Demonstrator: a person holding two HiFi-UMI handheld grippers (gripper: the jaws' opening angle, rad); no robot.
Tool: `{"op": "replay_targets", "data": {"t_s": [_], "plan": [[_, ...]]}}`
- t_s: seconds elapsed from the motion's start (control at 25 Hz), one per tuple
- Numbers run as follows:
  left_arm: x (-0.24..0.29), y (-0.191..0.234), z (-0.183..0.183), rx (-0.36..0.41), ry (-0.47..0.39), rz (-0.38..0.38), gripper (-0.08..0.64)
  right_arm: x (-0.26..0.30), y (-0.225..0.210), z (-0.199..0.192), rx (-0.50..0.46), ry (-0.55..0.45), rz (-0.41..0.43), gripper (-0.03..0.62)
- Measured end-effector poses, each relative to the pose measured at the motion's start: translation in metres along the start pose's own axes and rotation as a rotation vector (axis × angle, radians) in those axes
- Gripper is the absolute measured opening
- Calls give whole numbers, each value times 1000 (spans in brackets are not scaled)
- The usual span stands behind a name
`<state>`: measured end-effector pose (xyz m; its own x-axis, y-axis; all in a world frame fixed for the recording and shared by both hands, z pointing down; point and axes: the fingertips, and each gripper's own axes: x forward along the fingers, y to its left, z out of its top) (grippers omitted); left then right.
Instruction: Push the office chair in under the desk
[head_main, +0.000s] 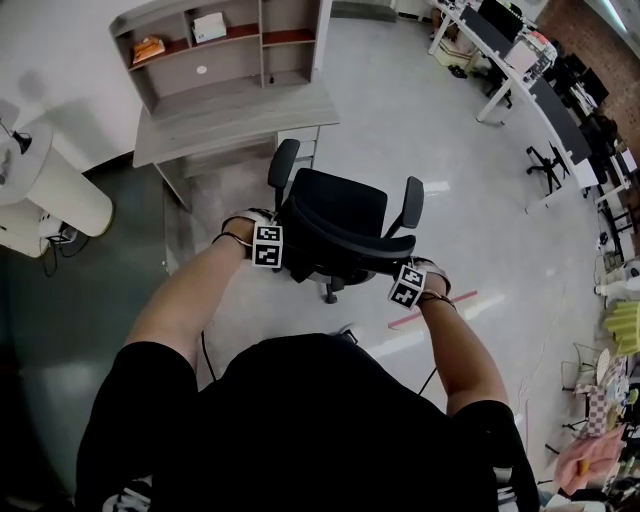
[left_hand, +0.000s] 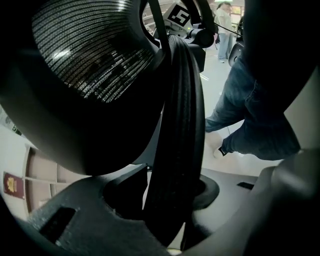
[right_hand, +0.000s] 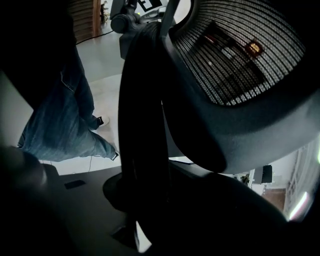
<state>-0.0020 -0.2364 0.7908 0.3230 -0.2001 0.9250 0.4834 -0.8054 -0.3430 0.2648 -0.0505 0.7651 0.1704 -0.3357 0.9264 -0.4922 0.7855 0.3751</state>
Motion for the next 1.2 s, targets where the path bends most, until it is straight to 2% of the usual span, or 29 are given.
{"op": "replay_targets", "data": {"t_s": [0.48,0.92,1.2], "plan": [[-60,-86,-132,-162,30,42,179,-14,36,143,-151,-71,-5,104],[-96,-143,-234,-291,93,62,178,-15,53,253,-277,-123,0,104],[-116,-170,-282,-367,110,90,179,-16,59,313,-347,-156,1,106]]}}
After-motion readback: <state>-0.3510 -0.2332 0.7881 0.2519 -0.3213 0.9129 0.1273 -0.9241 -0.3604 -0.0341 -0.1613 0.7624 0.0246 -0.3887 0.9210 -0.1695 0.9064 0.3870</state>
